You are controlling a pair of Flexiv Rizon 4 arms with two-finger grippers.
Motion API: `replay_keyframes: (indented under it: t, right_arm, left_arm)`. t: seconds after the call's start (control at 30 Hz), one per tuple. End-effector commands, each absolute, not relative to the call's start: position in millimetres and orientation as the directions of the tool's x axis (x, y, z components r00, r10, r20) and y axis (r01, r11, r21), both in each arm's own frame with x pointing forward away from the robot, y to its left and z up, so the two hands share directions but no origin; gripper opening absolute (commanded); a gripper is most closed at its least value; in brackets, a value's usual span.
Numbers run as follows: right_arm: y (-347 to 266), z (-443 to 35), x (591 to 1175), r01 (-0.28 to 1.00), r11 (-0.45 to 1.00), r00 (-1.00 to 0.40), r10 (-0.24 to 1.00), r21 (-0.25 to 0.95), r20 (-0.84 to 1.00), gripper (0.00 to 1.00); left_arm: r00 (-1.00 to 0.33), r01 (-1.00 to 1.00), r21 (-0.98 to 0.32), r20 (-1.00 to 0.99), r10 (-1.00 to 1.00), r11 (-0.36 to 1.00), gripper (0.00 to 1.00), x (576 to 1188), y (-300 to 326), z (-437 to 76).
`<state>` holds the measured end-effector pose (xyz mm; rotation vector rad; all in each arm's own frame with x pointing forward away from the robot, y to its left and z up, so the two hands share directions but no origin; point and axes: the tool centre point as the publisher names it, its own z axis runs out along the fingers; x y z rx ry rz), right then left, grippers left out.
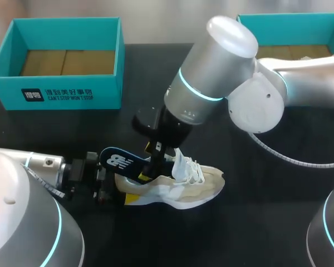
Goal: Take the shoe out of the shoebox, open the shoe tongue, remove and reinsert the insole, then place the shoe into the shoebox
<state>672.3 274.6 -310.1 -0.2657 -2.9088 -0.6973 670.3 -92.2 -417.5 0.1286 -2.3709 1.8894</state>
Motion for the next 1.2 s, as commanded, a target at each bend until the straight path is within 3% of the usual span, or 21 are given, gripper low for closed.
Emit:
replay_keyframes:
  t: [0.03,0.6,1.07,1.2]
  right_arm:
    - [279,-319,673,0.210,0.873,-0.972,0.139,0.440,0.188,0.99]
    - [287,-333,673,0.231,0.852,-0.960,0.122,0.470,0.252,0.89]
    - [297,-334,667,0.266,0.827,-0.940,0.107,0.495,0.324,0.56]
    - [299,-336,666,0.272,0.820,-0.935,0.103,0.503,0.338,0.55]
  left_arm:
    - [-0.991,-0.132,-0.966,0.136,0.000,0.223,0.00,671,-93,-420]
    - [-0.991,-0.132,-0.966,0.136,0.000,0.223,0.00,671,-93,-420]
    - [-0.991,-0.132,-0.966,0.136,0.000,0.223,0.00,671,-93,-420]
    - [-0.991,-0.132,-0.966,0.136,0.000,0.223,0.00,671,-93,-420]
